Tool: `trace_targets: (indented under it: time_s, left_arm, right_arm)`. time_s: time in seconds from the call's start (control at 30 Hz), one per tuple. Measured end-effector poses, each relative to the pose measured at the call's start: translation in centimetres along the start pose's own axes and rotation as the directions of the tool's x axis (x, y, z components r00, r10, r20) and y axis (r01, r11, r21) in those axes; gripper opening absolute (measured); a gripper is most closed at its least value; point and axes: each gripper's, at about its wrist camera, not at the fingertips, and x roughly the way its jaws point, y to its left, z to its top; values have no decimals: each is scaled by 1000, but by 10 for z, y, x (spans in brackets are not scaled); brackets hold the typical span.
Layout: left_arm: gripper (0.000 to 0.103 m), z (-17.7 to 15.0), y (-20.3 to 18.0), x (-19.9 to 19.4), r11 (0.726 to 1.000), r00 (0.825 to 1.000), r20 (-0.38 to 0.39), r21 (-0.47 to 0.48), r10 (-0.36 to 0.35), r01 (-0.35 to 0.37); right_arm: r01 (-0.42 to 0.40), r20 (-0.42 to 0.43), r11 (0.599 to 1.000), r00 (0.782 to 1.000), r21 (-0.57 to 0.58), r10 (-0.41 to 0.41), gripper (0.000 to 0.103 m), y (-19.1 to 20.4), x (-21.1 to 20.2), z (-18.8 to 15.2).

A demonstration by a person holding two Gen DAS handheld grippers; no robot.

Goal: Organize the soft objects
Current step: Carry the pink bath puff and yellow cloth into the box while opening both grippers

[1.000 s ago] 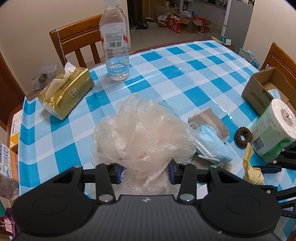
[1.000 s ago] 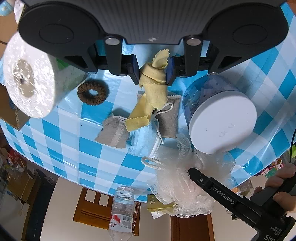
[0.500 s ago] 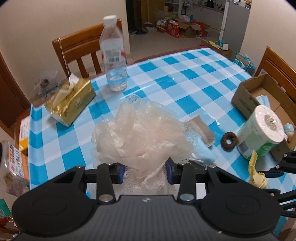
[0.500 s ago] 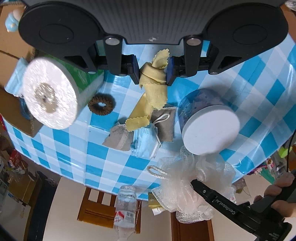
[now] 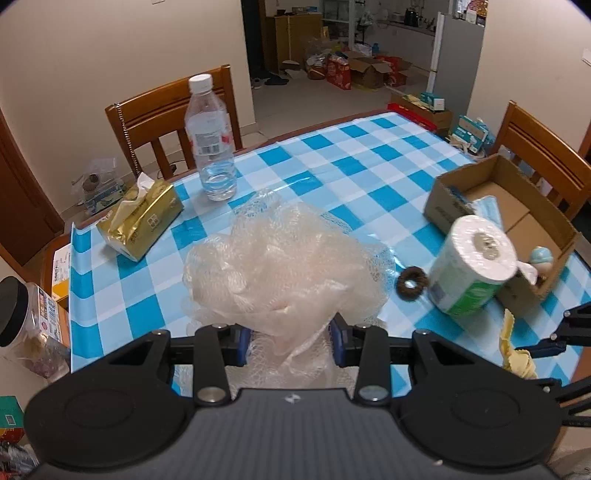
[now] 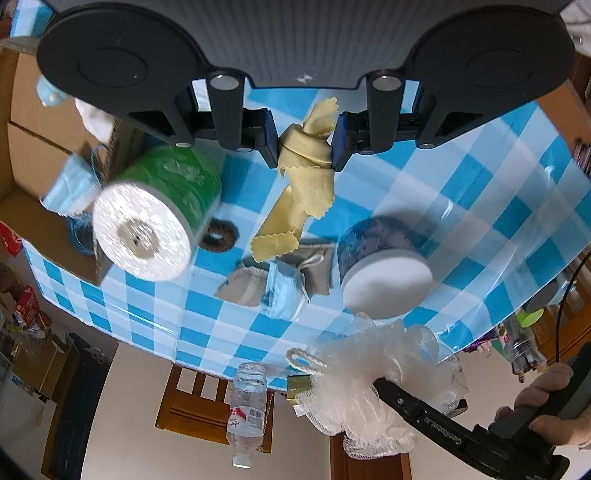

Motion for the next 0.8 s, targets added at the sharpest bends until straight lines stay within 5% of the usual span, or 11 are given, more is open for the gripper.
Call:
trace_targets:
  time_s: [0.37, 0.8]
  left_arm:
    - [38, -2, -55, -34, 996, 998, -9, 47, -69, 69]
    - [38, 26, -122, -48, 988, 991, 26, 91, -128, 126]
  right_arm:
    - [31, -19, 1000, 999, -5, -31, 34, -23, -43, -30]
    - [136, 31, 991, 990, 18, -136, 35, -95, -77, -41]
